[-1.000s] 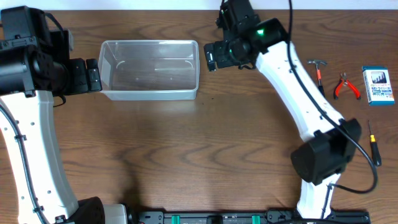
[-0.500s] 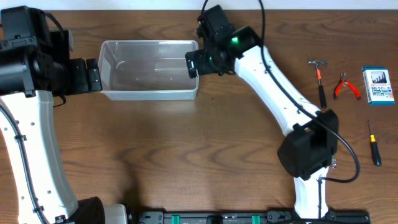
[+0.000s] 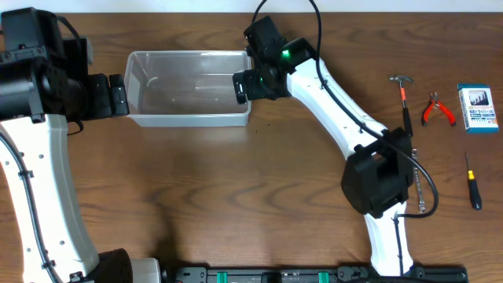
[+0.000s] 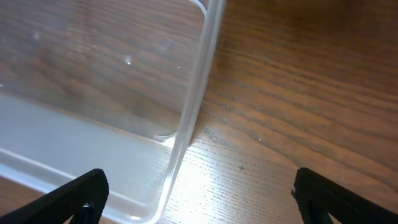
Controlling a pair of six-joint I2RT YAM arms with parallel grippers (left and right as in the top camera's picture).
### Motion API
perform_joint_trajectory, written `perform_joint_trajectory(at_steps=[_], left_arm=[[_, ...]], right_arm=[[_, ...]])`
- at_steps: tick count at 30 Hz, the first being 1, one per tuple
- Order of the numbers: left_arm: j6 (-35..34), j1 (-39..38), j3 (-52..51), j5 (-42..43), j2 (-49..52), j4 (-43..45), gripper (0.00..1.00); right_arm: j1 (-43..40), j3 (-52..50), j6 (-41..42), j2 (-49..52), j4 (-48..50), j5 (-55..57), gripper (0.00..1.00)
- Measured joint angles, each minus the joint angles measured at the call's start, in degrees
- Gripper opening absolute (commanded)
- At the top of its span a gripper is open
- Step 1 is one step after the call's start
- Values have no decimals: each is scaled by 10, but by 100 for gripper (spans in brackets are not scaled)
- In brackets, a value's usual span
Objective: Pack container
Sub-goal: 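Move the right gripper to the right rim of the clear container, then close the right gripper on the container's right wall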
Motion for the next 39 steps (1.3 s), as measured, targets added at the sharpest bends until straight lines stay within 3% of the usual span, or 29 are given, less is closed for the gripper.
perform_joint_trajectory(at_steps=[39], left_arm=[[0,0,0,0,0,0,98]], right_arm=[[-4,1,19,61,24,21,96]])
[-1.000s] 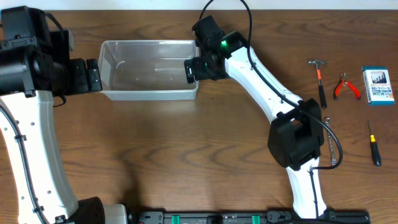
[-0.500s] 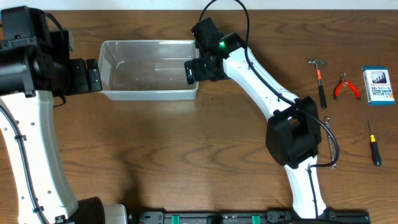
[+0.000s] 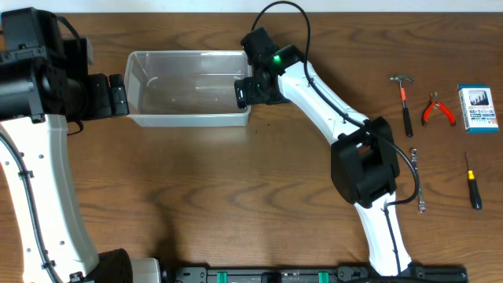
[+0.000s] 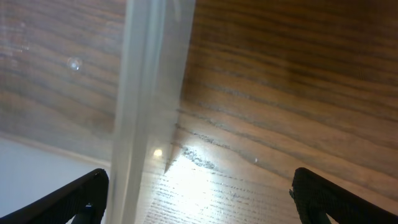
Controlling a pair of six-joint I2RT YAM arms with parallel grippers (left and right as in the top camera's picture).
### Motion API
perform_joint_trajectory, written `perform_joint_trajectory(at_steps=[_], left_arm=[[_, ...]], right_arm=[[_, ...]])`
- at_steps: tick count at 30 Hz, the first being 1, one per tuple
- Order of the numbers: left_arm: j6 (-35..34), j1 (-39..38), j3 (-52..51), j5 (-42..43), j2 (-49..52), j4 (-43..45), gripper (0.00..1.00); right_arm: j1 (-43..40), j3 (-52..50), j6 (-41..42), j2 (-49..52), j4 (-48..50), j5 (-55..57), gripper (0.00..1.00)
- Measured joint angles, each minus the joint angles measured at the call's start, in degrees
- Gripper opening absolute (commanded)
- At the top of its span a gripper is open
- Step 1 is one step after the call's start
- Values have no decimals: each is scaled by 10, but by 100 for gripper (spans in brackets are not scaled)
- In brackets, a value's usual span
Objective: Pack container
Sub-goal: 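Close the right gripper on the container's right wall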
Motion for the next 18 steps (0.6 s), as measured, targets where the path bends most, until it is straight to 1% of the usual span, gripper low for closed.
perform_joint_trajectory(at_steps=[5,7,9,10,11,15,18], left_arm=[[0,0,0,0,0,0,98],[0,0,0,0,0,0,98],[0,0,0,0,0,0,98],[0,0,0,0,0,0,98],[0,0,0,0,0,0,98],[0,0,0,0,0,0,98],[0,0,0,0,0,0,98]], right_arm=[[-6,0,3,0,12,4,95],[-7,0,4,0,17,5,91],[-9,0,6,0,19,5,81],[-10,0,6,0,20,6,74],[-10,0,5,0,21,5,71],[-10,0,9,0,22,6,66],[-10,0,9,0,23,6,56]])
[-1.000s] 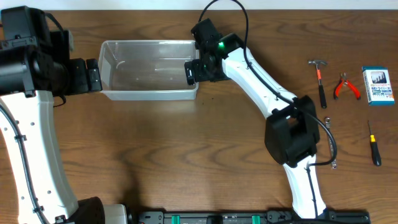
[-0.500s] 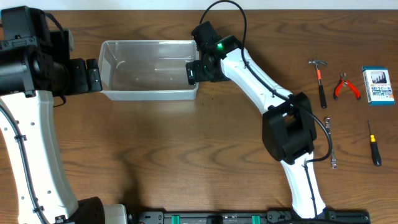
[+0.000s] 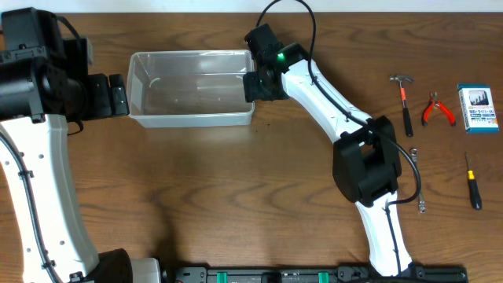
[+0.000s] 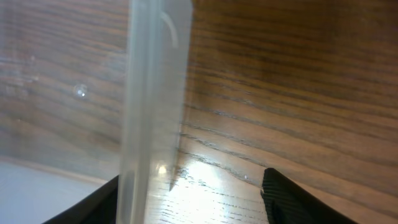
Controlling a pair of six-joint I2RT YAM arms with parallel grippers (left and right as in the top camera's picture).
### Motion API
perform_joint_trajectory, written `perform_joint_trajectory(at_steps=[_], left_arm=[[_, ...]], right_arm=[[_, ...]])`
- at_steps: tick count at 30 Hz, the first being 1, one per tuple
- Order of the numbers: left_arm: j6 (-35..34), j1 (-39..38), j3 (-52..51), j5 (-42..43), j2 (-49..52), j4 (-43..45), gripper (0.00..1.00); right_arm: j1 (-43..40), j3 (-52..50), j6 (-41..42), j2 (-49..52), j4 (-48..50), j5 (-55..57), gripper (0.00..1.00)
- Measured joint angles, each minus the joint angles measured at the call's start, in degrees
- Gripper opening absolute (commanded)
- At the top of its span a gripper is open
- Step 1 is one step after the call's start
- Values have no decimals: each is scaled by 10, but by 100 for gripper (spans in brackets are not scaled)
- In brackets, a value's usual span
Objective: Pack container
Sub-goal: 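Close the right gripper on the container's right wall, then drag the clear container rightward toward the table center with the right gripper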
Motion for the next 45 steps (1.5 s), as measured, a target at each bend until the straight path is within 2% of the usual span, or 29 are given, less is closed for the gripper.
perform_joint_trajectory(at_steps=[3,11,16,20,45], left_arm=[[0,0,0,0,0,0,98],[0,0,0,0,0,0,98],[0,0,0,0,0,0,98],[0,0,0,0,0,0,98],[0,0,0,0,0,0,98]], right_arm=[[0,0,0,0,2,0,45],[-5,25,0,1,-22,7,29],[-17,57,-2,1,-50,19,10],[-33,64,0,1,-67,25,1],[-49,69,-24,-6,-100,37,1]])
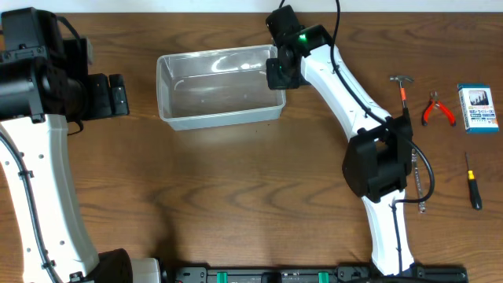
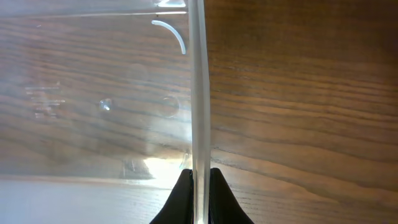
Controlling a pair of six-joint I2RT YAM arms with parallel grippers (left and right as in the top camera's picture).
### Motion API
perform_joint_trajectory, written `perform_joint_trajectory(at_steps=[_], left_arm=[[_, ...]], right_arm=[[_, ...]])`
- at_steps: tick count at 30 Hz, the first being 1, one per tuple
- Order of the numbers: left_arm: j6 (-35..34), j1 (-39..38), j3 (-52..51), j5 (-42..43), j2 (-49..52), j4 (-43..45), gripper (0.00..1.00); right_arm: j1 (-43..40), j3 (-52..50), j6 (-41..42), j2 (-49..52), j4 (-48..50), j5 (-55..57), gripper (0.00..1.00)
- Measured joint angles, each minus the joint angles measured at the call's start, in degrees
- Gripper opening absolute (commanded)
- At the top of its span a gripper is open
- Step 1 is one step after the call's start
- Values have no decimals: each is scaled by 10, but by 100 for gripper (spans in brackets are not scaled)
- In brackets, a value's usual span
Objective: Pack container
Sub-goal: 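Drag the clear container rightward toward the table center with the right gripper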
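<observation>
A clear plastic container point(image 1: 220, 86) sits empty on the wooden table, a little left of centre at the back. My right gripper point(image 1: 277, 75) is shut on the container's right wall point(image 2: 199, 93); in the right wrist view the two black fingertips point(image 2: 183, 196) pinch the thin rim from both sides. My left gripper point(image 1: 116, 96) hangs at the left, apart from the container, with its jaws too dark to read. A hammer point(image 1: 404, 98), red pliers point(image 1: 437, 109), a blue box point(image 1: 479, 108) and a screwdriver point(image 1: 471, 181) lie at the far right.
A small metal wrench point(image 1: 418, 185) lies by the right arm's base. The tools form a loose group along the table's right edge point(image 1: 495, 157). The left arm's white links run down the left side.
The right gripper has shut fully on the container's right wall, and the container now sits further right and slightly turned, away from the left gripper.
At first the right gripper hung open over the container's right end. It then stood lower with the wall between its open fingers, then narrower around the wall. Now it pinches the wall and the container lies nearer the table's middle. The left arm stayed still.
</observation>
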Motion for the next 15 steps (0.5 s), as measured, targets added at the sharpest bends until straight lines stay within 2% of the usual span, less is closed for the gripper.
perform_joint_trajectory(at_steps=[9,15], left_arm=[[0,0,0,0,0,0,98],[0,0,0,0,0,-1,98]], right_arm=[[-6,0,-19,-43,-50,3,1],[-40,0,-36,-72,-110,5,1]])
